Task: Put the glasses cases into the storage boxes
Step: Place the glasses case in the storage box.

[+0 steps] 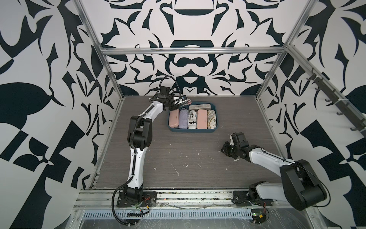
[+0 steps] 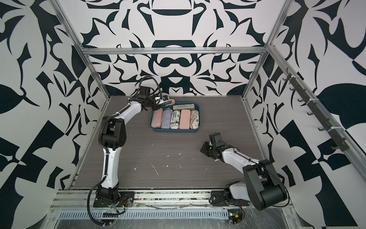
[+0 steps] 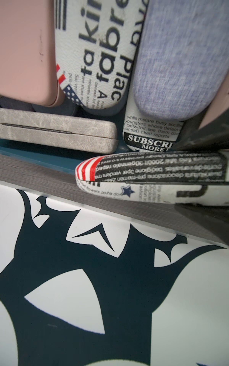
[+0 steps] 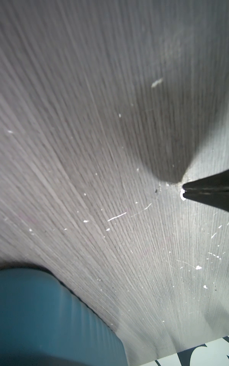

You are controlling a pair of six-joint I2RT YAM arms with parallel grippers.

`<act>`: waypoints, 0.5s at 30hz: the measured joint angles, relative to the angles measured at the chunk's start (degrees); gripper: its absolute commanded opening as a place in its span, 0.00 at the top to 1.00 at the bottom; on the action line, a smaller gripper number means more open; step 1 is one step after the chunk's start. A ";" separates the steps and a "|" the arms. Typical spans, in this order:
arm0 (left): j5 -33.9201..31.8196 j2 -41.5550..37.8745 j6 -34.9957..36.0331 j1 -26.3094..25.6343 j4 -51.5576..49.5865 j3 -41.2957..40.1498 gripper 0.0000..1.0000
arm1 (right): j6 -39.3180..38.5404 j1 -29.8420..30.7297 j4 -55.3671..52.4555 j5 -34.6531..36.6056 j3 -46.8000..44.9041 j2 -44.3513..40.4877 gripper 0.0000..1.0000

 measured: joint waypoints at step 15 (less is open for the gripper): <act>1.18 -0.46 -5.29 -0.09 0.17 -1.25 0.49 | 0.17 0.48 0.46 -0.11 0.17 1.03 1.00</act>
